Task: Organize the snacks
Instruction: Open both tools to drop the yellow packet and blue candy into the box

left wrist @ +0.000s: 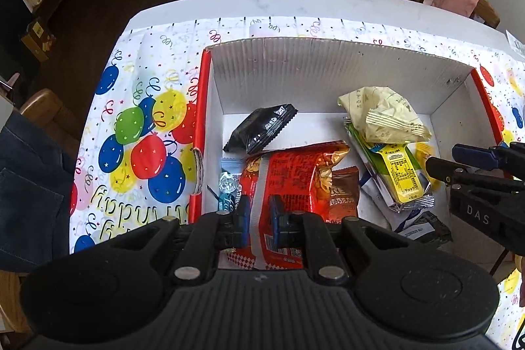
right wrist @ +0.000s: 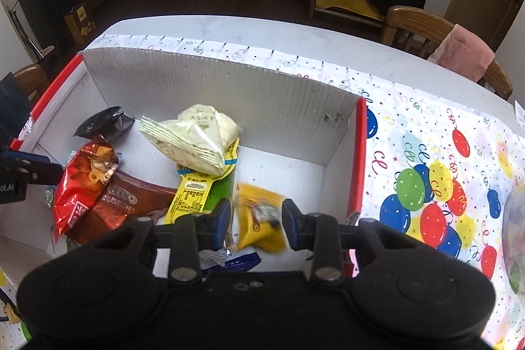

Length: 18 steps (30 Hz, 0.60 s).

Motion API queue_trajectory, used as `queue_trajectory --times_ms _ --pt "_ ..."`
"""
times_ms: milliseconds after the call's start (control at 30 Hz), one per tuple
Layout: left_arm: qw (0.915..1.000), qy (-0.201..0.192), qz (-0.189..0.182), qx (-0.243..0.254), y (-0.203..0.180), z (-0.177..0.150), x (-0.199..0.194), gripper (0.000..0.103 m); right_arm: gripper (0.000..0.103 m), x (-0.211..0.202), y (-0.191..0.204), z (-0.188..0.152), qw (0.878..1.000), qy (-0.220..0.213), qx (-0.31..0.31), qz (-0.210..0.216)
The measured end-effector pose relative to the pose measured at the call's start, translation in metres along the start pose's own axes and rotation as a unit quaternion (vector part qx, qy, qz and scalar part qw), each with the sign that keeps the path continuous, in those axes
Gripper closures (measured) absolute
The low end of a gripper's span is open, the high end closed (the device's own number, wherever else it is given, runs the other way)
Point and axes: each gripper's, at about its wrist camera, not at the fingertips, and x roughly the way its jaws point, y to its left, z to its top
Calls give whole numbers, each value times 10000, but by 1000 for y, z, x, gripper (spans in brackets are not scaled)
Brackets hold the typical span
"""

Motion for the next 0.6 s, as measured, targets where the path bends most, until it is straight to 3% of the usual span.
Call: queue_trajectory --times_ms 600 --pt "9989 -425 -202 -20 -2 -25 -37 90 58 -46 -6 -18 9975 -290 381 525"
